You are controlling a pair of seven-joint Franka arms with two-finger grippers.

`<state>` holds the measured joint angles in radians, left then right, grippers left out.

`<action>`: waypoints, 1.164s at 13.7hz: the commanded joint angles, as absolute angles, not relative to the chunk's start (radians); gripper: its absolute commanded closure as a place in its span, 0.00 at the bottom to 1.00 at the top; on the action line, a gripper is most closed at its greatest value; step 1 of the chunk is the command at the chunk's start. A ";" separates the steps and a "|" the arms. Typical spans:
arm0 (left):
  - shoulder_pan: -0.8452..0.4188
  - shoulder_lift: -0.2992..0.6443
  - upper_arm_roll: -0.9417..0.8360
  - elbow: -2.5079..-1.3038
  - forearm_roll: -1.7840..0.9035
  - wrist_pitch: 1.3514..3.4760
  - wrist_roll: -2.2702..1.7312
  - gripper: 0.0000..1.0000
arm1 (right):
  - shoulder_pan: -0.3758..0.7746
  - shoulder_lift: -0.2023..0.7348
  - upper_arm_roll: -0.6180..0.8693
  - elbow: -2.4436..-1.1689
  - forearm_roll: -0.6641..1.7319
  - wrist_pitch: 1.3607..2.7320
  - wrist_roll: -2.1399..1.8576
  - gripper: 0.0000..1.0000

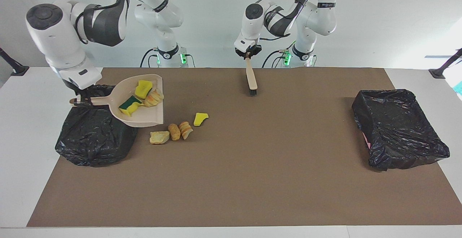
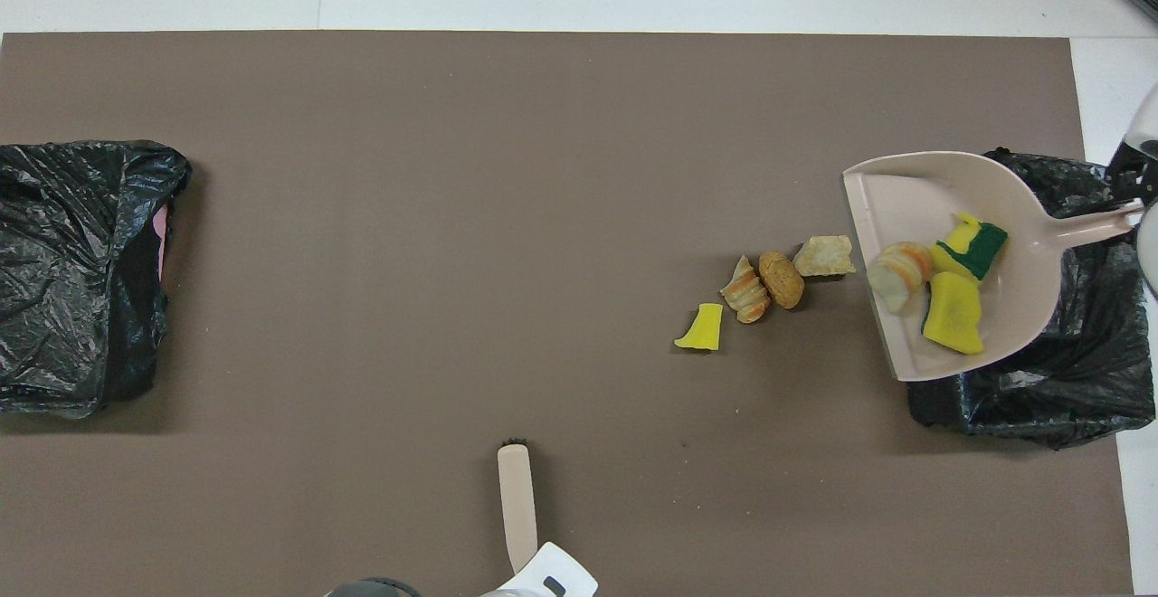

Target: Sweep and dump trash in bin

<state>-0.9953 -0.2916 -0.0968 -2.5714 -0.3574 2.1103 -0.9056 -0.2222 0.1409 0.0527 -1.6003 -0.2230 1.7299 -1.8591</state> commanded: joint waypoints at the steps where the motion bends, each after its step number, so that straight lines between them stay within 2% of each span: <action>1: -1.002 -0.286 -0.086 -2.594 -0.385 2.134 -0.873 1.00 | -0.277 0.130 0.055 -1.592 -0.213 1.727 -1.949 1.00; 3: -0.999 -0.270 -0.084 -2.589 -0.387 2.135 -0.865 1.00 | -0.296 0.121 0.016 -1.594 -0.247 1.738 -1.974 1.00; 5: -0.999 -0.262 -0.084 -2.583 -0.385 2.135 -0.862 0.73 | -0.305 0.104 -0.015 -1.612 -0.323 1.828 -1.947 1.00; 6: -0.997 -0.261 -0.083 -2.583 -0.385 2.135 -0.862 0.69 | -0.317 0.100 -0.021 -1.632 -0.348 1.871 -1.925 1.00; 7: -0.991 -0.258 -0.081 -2.580 -0.385 2.137 -0.858 0.54 | -0.319 0.092 -0.023 -1.649 -0.391 1.905 -1.892 1.00; 8: -0.974 -0.247 -0.080 -2.570 -0.382 2.132 -0.830 0.25 | -0.318 0.078 -0.021 -1.678 -0.461 1.936 -1.837 1.00; 9: -0.927 -0.214 -0.080 -2.538 -0.374 2.131 -0.772 0.00 | -0.318 0.052 -0.018 -1.722 -0.527 1.969 -1.769 1.00; 16: -0.663 -0.003 -0.078 -2.180 -0.093 2.060 -0.625 0.00 | -0.298 -0.092 -0.015 -2.020 -0.915 2.138 -1.444 1.00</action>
<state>-0.7195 -0.0772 -0.0687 -2.3071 -0.1548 2.1215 -0.6586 -0.2935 -0.0124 -0.0176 -1.9165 -0.8391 2.0903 -1.4942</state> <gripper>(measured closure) 0.132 0.683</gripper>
